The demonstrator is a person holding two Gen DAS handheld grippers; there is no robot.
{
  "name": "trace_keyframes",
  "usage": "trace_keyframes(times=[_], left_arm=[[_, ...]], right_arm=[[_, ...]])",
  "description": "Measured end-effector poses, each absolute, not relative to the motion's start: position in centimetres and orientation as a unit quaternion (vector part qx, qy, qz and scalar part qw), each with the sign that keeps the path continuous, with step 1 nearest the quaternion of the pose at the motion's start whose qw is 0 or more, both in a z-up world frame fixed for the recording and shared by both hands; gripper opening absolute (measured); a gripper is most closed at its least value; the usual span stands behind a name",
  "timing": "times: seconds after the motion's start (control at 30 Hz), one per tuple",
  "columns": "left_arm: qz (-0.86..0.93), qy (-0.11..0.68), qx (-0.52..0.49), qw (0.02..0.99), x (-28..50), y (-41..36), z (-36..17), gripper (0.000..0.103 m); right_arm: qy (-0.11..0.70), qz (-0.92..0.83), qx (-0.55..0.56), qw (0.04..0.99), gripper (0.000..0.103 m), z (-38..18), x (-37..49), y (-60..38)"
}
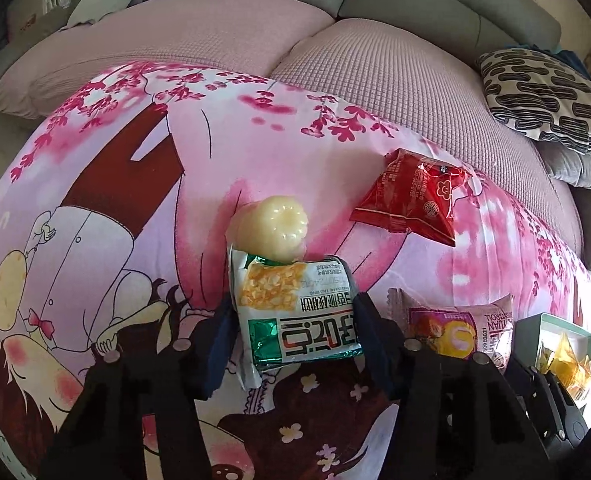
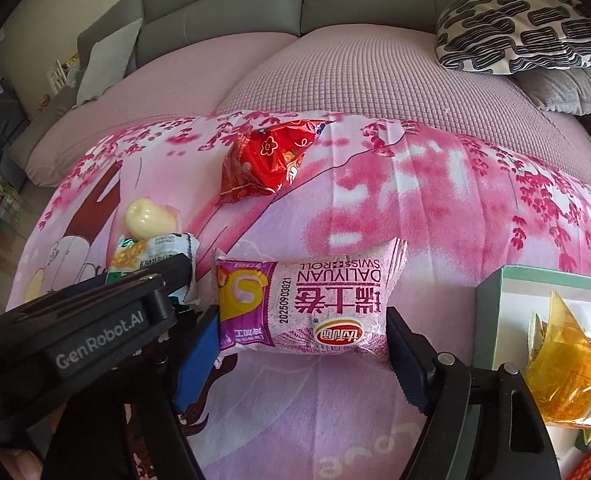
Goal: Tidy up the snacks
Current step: 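Carry Swiss roll packet with right while left carries biscuit packet over the tray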
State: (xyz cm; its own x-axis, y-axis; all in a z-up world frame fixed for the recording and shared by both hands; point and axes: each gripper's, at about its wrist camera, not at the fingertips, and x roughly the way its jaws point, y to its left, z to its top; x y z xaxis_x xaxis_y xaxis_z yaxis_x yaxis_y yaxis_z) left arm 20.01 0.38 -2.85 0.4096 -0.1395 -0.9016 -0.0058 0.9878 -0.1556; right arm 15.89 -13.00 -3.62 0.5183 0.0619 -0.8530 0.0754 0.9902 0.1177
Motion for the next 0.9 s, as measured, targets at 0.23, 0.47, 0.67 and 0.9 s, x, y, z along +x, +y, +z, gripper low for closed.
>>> trace_keyframes(times=[0.23,0.47,0.67,0.9], left_arm=[[-0.039,0.546,-0.068,0.834,19.3,0.5,-2.5,0.057],[-0.045,0.539,-0.064,0.838,18.0,0.3,-0.8,0.057],[-0.039,0.528,-0.062,0.846,16.6,0.8,1.1,0.056],[-0.045,0.516,-0.062,0.853,14.5,0.7,3.0,0.056]], right_arm=[[0.484,-0.006,0.081,0.871,0.079,-2.3,14.5,-13.5],[0.480,-0.006,0.090,0.872,0.079,-1.1,12.4,-13.7],[0.472,-0.007,0.094,0.876,0.079,0.4,10.4,-14.0],[0.461,-0.012,0.098,0.882,0.079,2.5,7.9,-14.6]])
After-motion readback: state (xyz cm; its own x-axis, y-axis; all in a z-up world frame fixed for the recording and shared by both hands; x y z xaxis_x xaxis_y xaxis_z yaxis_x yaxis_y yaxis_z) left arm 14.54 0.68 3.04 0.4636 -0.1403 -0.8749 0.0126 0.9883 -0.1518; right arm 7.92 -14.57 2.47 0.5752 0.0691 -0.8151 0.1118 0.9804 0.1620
